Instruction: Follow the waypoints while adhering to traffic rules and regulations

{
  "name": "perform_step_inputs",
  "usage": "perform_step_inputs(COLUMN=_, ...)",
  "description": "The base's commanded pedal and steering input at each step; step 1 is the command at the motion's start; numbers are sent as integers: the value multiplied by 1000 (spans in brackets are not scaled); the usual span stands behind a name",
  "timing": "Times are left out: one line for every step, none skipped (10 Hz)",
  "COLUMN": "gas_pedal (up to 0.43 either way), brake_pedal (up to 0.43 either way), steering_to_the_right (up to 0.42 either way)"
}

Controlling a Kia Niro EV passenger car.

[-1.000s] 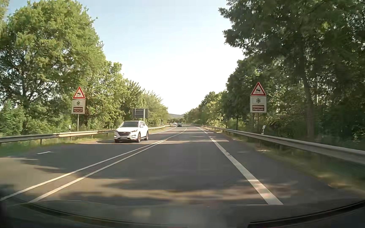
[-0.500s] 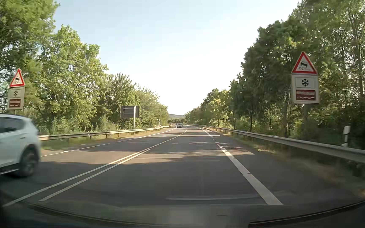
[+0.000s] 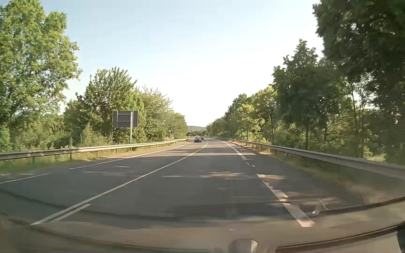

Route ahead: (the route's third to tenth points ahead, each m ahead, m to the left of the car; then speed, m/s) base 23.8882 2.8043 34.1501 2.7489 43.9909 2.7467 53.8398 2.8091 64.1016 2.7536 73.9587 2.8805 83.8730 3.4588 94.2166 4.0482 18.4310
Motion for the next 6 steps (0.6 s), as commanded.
perform_step_inputs(gas_pedal=248, brake_pedal=6, steering_to_the_right=0)
perform_step_inputs(gas_pedal=240, brake_pedal=6, steering_to_the_right=0)
perform_step_inputs(gas_pedal=240, brake_pedal=6, steering_to_the_right=0)
perform_step_inputs(gas_pedal=240, brake_pedal=6, steering_to_the_right=3)
perform_step_inputs(gas_pedal=240, brake_pedal=6, steering_to_the_right=4)
perform_step_inputs(gas_pedal=240, brake_pedal=6, steering_to_the_right=4)
